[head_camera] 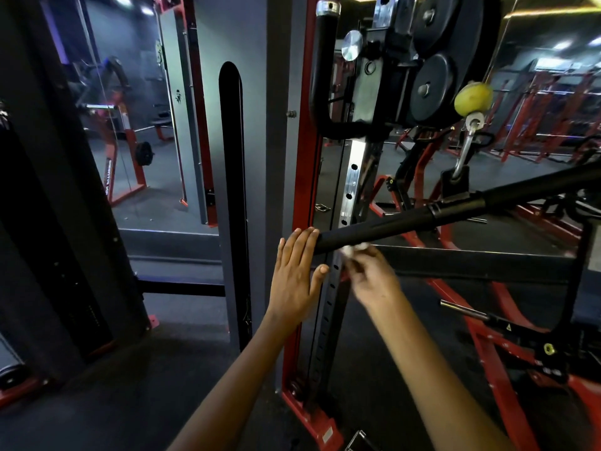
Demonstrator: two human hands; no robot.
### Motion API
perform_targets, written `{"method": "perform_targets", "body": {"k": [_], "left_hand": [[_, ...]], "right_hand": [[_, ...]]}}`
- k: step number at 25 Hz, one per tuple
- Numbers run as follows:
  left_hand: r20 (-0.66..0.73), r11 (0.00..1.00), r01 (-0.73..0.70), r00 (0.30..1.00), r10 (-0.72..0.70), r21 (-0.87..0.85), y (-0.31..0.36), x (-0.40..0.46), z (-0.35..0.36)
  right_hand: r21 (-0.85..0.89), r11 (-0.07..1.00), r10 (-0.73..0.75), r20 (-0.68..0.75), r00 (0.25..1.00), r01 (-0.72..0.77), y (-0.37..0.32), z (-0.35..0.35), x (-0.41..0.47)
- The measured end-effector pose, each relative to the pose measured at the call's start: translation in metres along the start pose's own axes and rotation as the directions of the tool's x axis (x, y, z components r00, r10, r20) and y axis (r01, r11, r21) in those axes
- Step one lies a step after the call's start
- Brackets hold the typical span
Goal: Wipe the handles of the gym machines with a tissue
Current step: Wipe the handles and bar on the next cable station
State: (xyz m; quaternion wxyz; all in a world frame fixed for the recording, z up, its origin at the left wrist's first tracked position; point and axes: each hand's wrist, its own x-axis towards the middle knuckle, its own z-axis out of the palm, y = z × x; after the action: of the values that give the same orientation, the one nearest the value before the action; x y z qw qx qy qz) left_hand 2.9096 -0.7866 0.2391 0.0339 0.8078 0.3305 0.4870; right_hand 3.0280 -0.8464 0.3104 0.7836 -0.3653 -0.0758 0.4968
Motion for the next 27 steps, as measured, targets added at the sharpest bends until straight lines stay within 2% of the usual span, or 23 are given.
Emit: {"method": "perform_targets", "body": {"k": [2, 3, 4, 6, 8, 9, 10, 11, 12, 13, 14, 15, 16, 17, 18, 19, 20, 21, 23, 24, 25, 26, 27], "left_hand": [[0.013, 1.000, -0.001, 1.000, 0.001, -0.008, -0.001, 0.000, 0.000], [0.016, 1.000, 0.005, 1.000, -0.005, -0.018, 0.000, 0.000, 0.001], [0.017, 0.999, 0.015, 1.000, -0.014, -0.029, 0.002, -0.001, 0.003], [0.018, 0.999, 0.030, 0.999, -0.030, -0.042, 0.006, -0.002, 0.006], [0.013, 0.999, 0.023, 1.000, -0.022, -0.031, 0.005, -0.004, 0.007], [0.007, 1.000, 0.010, 1.000, -0.010, -0.019, 0.004, -0.004, 0.007], [-0.002, 1.000, -0.002, 1.000, 0.002, -0.009, 0.003, -0.004, 0.006], [-0.007, 1.000, -0.005, 1.000, 0.005, -0.007, 0.002, -0.002, 0.005], [-0.007, 1.000, 0.002, 1.000, -0.002, -0.013, 0.002, 0.000, 0.005], [-0.004, 1.000, 0.014, 1.000, -0.014, -0.022, 0.002, 0.001, 0.006], [-0.002, 0.999, 0.027, 1.000, -0.027, -0.033, 0.002, 0.001, 0.007], [0.001, 0.998, 0.040, 0.999, -0.040, -0.044, 0.004, 0.001, 0.009], [0.001, 0.997, 0.050, 0.999, -0.050, -0.057, 0.005, 0.001, 0.010], [-0.004, 0.996, 0.055, 0.998, -0.055, -0.068, 0.006, 0.000, 0.012], [-0.014, 0.996, 0.054, 0.998, -0.055, -0.076, 0.007, 0.000, 0.014], [-0.025, 0.995, 0.051, 0.998, -0.053, -0.081, 0.007, -0.001, 0.016], [-0.031, 0.995, 0.052, 0.998, -0.055, -0.084, 0.006, -0.002, 0.017], [-0.031, 0.994, 0.067, 0.997, -0.070, -0.089, 0.003, -0.002, 0.018], [-0.022, 0.986, 0.129, 0.991, -0.132, -0.108, -0.002, -0.003, 0.017], [-0.008, 0.982, 0.150, 0.988, -0.152, -0.114, -0.004, -0.004, 0.017], [0.001, 0.982, 0.155, 0.988, -0.156, -0.109, -0.003, -0.004, 0.017], [-0.002, 0.984, 0.151, 0.988, -0.152, -0.093, -0.002, -0.003, 0.018], [-0.009, 0.987, 0.145, 0.989, -0.146, -0.076, 0.000, -0.001, 0.019]], "right_hand": [[0.184, 0.969, -0.151, -0.080, 0.985, 0.164, -0.026, -0.013, 0.006], [0.209, 0.957, -0.182, -0.099, 0.978, 0.199, -0.028, -0.015, 0.006], [0.165, 0.972, -0.157, -0.082, 0.984, 0.169, -0.020, -0.011, 0.005], [-0.013, 1.000, 0.001, -0.028, 1.000, -0.002, 0.010, 0.001, 0.004], [-0.062, 0.989, 0.129, -0.031, 0.991, -0.131, 0.017, 0.010, -0.001], [-0.055, 0.988, 0.139, -0.044, 0.989, -0.141, 0.011, 0.008, -0.003], [-0.015, 0.995, 0.101, -0.047, 0.994, -0.102, -0.001, 0.005, -0.005], [0.038, 0.999, -0.013, -0.056, 0.998, 0.016, -0.013, -0.001, -0.011], [0.012, 0.972, -0.234, -0.080, 0.969, 0.236, -0.022, -0.008, -0.017], [-0.128, 0.850, -0.523, -0.076, 0.849, 0.512, -0.029, -0.010, -0.025], [-0.339, 0.574, -0.784, 0.036, 0.620, 0.745, -0.030, -0.010, -0.030], [-0.541, 0.192, -0.875, 0.284, 0.393, 0.819, -0.024, -0.009, -0.029], [-0.610, -0.172, -0.786, 0.559, 0.265, 0.773, -0.014, -0.007, -0.024], [-0.568, -0.435, -0.584, 0.768, 0.262, 0.698, -0.002, -0.005, -0.016], [-0.483, -0.589, -0.388, 0.872, 0.297, 0.648, 0.008, -0.007, -0.008], [-0.412, -0.671, -0.276, 0.910, 0.308, 0.616, 0.010, -0.012, -0.002], [-0.387, -0.705, -0.259, 0.921, 0.291, 0.595, 0.000, -0.017, 0.005], [-0.427, -0.700, -0.324, 0.904, 0.278, 0.573, -0.015, -0.024, 0.010], [-0.628, -0.586, -0.580, 0.766, 0.276, 0.512, -0.047, -0.037, 0.013], [-0.720, -0.494, -0.683, 0.668, 0.294, 0.488, -0.054, -0.038, 0.011], [-0.776, -0.428, -0.723, 0.601, 0.340, 0.463, -0.050, -0.033, 0.010], [-0.788, -0.429, -0.695, 0.600, 0.397, 0.441, -0.034, -0.023, 0.009], [-0.737, -0.515, -0.593, 0.675, 0.439, 0.437, -0.010, -0.011, 0.006]]}}
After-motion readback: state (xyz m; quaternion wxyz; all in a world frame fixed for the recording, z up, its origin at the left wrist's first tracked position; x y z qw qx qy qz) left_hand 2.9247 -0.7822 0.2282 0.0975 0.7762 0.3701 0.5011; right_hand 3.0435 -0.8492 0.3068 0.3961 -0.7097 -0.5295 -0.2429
